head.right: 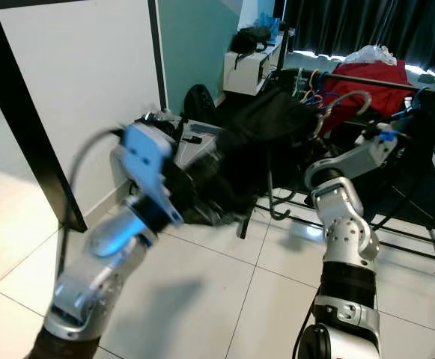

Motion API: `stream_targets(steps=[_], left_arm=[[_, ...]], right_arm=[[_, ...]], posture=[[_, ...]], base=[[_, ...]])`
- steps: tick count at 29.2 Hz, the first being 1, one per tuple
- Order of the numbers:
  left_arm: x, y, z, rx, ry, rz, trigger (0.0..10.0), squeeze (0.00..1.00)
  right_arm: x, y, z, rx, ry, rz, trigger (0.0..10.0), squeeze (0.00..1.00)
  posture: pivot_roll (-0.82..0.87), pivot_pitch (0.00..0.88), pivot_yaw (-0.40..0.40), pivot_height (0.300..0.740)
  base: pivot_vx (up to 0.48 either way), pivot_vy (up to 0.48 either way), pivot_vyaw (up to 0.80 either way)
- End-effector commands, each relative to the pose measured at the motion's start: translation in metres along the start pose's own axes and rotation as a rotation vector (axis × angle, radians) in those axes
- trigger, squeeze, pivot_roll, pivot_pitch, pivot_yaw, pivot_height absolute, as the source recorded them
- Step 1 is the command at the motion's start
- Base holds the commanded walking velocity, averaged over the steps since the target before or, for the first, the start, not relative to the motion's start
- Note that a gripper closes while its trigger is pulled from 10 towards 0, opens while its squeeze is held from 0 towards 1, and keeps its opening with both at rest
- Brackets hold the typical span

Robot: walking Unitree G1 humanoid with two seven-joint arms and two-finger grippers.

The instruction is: Hang hanger

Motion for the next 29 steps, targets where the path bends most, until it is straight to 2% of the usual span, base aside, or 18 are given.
stream_targets(steps=[1,2,3,4,7,9,10,11,12,14,15,16,18,19,21,24,27,29], left_arm=[[0.005,0.001,0.023,-0.144,0.027,0.023,0.0,0.00],[0.003,0.004,0.032,-0.200,0.044,0.015,0.0,0.00],[0.003,0.004,0.032,-0.200,0.044,0.015,0.0,0.00],[0.000,0.010,0.055,-0.345,0.097,0.010,0.0,0.00],[-0.001,0.012,0.060,-0.379,0.116,0.010,0.0,0.00],[-0.001,0.014,0.067,-0.428,0.138,0.006,0.0,0.00],[-0.004,0.017,0.072,-0.472,0.137,-0.011,0.0,0.00],[-0.004,0.017,0.072,-0.472,0.137,-0.011,0.0,0.00],[-0.008,0.019,0.076,-0.494,0.135,-0.030,5.0,0.00],[-0.008,0.019,0.076,-0.494,0.135,-0.030,5.0,0.00],[-0.010,0.019,0.078,-0.500,0.134,-0.039,10.0,0.00],[-0.012,0.019,0.078,-0.495,0.122,-0.042,10.0,0.00],[-0.012,0.019,0.078,-0.495,0.122,-0.042,10.0,0.00],[-0.012,0.015,0.073,-0.450,0.134,-0.028,10.0,1.00],[-0.012,0.015,0.073,-0.450,0.134,-0.028,10.0,1.00],[-0.006,0.018,0.078,-0.500,0.181,-0.002,10.0,1.00],[-0.005,0.019,0.079,-0.515,0.187,-0.001,10.0,1.00],[0.002,0.025,0.076,-0.553,0.199,0.015,10.0,1.00]], right_arm=[[0.017,-0.003,-0.003,-0.004,-0.010,0.076,10.0,0.00],[0.019,-0.004,-0.003,-0.006,-0.009,0.080,10.0,0.00],[0.019,-0.004,-0.003,-0.006,-0.009,0.080,10.0,0.00],[0.021,-0.006,-0.006,0.008,0.026,0.083,10.0,0.00],[0.021,-0.006,-0.007,0.015,0.044,0.083,10.0,0.00],[0.021,-0.006,-0.011,0.039,0.092,0.081,10.0,0.00],[0.018,-0.005,-0.018,0.074,0.145,0.070,10.0,0.00],[0.018,-0.005,-0.018,0.074,0.145,0.070,10.0,0.00],[0.014,-0.004,-0.023,0.109,0.198,0.060,10.0,0.00],[0.014,-0.004,-0.023,0.109,0.198,0.060,10.0,0.00],[0.008,-0.003,-0.030,0.154,0.241,0.037,10.0,0.00],[0.001,-0.002,-0.035,0.195,0.300,0.004,10.0,0.00],[0.001,-0.002,-0.035,0.195,0.300,0.004,10.0,0.00],[-0.011,0.001,-0.039,0.250,0.379,-0.061,10.0,0.00],[-0.011,0.001,-0.039,0.250,0.379,-0.061,10.0,0.00],[-0.012,0.003,-0.044,0.332,0.407,-0.094,10.0,0.00],[-0.012,0.004,-0.046,0.355,0.413,-0.097,10.0,0.00],[-0.004,0.010,-0.047,0.451,0.454,-0.111,10.0,0.00]], posture=[[-0.01,0.000,-0.085,0.740],[-0.01,0.000,-0.085,0.740],[-0.01,0.000,-0.085,0.740],[-0.01,0.000,-0.086,0.740],[-0.01,0.000,-0.086,0.740],[-0.02,0.000,-0.084,0.740],[-0.02,0.000,-0.084,0.740],[-0.02,0.000,-0.084,0.740],[-0.02,0.000,-0.079,0.740],[-0.02,0.000,-0.079,0.740],[-0.02,0.000,-0.079,0.740],[-0.02,0.000,-0.077,0.740],[-0.02,0.000,-0.077,0.740],[-0.02,0.000,-0.079,0.740],[-0.02,0.000,-0.079,0.740],[-0.02,0.000,-0.081,0.740],[-0.02,0.000,-0.081,0.740],[-0.02,0.000,-0.084,0.740]], base=[[0.000,0.000,0.00],[0.000,0.000,0.00],[0.000,0.000,0.00],[0.000,0.000,0.00],[0.000,0.000,0.00],[0.000,0.000,0.00],[0.000,0.000,0.00],[0.000,0.000,0.00],[0.000,0.000,0.00],[0.000,0.000,0.00],[0.000,0.000,0.00],[0.000,0.000,0.00],[0.000,0.000,0.00],[0.000,0.000,0.00],[0.000,0.000,0.00],[0.000,0.000,0.00],[0.000,0.000,0.00],[0.000,0.000,0.00]])
Point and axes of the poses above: a point about 5 cm out from each wrist's last joint towards the gripper, its own y axis pointing back from the gripper into the wrist, its own x axis along the axis of the wrist's last joint, z = x × y, the point moved 2 cm from there along -y, pointing out of the wrist towards the gripper
